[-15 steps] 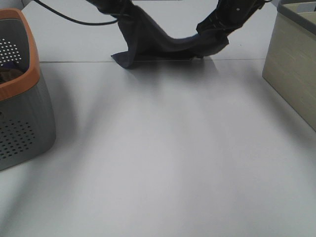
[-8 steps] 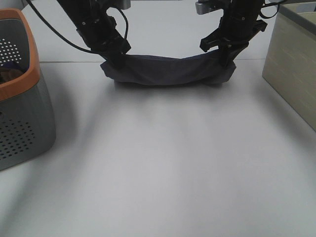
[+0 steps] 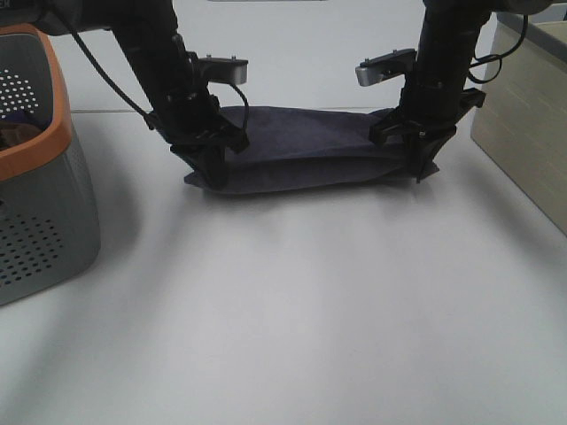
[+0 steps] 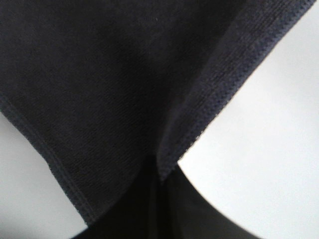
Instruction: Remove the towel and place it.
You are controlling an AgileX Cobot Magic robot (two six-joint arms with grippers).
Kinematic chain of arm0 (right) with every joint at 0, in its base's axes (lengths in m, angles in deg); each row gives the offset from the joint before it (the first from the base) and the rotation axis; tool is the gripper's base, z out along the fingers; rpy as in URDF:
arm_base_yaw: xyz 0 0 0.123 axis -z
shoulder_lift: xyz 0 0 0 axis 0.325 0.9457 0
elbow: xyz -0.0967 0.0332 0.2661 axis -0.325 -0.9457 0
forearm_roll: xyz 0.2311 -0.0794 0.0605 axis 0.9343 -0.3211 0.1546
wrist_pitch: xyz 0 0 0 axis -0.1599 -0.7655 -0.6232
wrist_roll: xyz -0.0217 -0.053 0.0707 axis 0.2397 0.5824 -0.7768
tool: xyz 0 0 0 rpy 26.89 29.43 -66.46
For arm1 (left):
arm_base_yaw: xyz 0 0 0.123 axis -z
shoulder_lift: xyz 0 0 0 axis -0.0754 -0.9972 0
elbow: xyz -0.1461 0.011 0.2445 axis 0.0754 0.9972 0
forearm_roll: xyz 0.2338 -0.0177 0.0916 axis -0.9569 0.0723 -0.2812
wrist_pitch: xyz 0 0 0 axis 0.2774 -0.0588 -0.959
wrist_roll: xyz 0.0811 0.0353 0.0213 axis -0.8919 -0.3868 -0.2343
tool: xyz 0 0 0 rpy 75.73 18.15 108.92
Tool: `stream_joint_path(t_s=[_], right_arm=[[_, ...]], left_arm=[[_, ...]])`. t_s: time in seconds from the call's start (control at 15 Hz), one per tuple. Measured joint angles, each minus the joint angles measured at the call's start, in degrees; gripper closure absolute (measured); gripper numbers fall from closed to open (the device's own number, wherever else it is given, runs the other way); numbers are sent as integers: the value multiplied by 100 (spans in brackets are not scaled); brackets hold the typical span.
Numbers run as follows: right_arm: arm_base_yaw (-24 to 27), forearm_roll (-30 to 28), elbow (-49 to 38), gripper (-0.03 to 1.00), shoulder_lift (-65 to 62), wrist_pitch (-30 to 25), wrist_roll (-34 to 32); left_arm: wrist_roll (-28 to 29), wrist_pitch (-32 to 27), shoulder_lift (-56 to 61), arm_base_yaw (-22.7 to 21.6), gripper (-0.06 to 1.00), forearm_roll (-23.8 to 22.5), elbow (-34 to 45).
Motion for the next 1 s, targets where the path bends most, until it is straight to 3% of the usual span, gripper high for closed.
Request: stream_joint_path(t_s=[0.27,0.73,0.87,1.0], right_arm=[[-11,23,-974,97,-344,0,-52],[-23,29,-1593,97,-493,-6,-40],[-23,80,-1616,84,-539,0,-63],[-23,103,-1627,63,-670,0,-252]], left_arm=[[229,0,367,229,94,-92,957],[441,-17,435,642,94,-115,1432],[458,-11,430,647,94,-132,1627],[470,-11,441,647,94,-189,1879]])
